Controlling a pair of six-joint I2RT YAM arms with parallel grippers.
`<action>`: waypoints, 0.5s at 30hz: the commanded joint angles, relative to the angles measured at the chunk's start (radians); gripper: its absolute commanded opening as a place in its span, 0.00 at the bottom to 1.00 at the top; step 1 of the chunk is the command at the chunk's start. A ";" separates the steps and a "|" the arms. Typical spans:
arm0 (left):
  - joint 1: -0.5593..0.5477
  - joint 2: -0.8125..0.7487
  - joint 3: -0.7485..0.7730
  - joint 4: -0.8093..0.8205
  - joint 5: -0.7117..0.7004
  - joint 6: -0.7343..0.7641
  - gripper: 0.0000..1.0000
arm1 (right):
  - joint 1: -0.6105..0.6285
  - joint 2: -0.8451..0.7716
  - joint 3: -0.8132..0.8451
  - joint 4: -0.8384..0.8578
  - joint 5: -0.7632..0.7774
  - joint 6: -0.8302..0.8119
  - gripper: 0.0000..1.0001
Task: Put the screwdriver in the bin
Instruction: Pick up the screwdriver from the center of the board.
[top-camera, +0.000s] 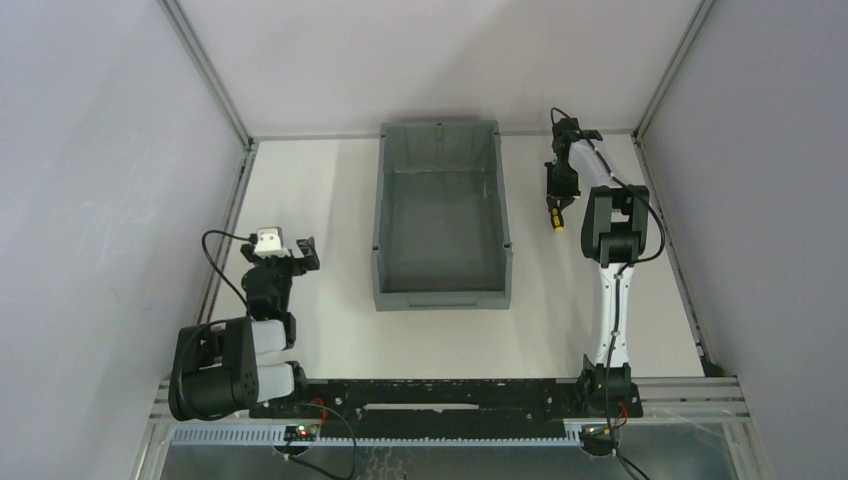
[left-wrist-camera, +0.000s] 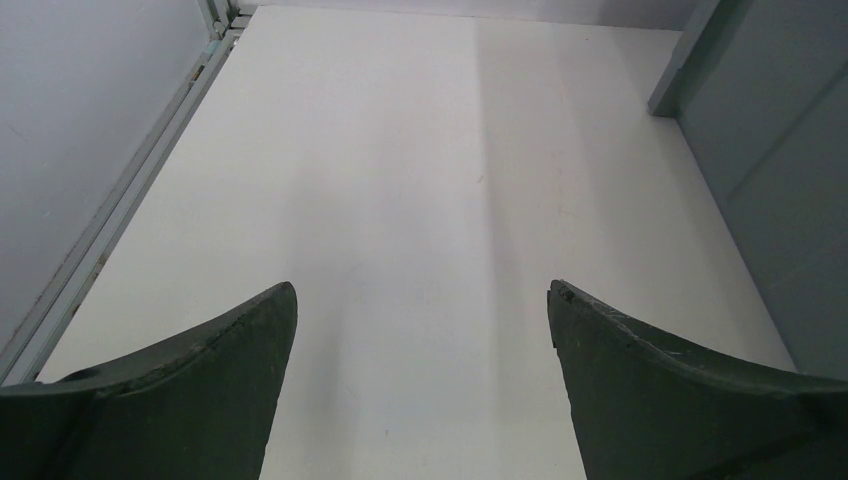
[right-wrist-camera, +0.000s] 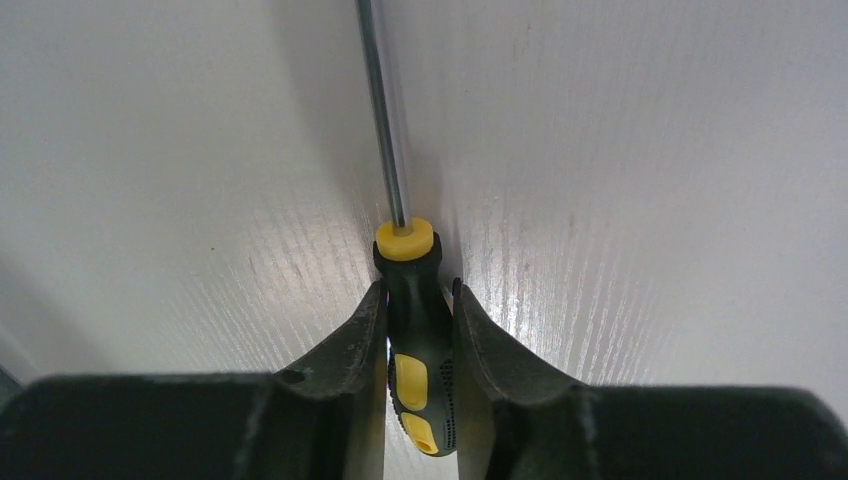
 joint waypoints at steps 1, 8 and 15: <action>-0.004 -0.013 0.039 0.041 -0.006 -0.012 1.00 | -0.005 0.017 0.032 -0.010 0.005 -0.008 0.24; -0.003 -0.012 0.039 0.042 -0.005 -0.012 1.00 | -0.005 -0.029 0.007 -0.009 -0.026 -0.005 0.11; -0.004 -0.012 0.040 0.042 -0.006 -0.012 1.00 | -0.032 -0.118 -0.053 -0.004 -0.087 0.003 0.00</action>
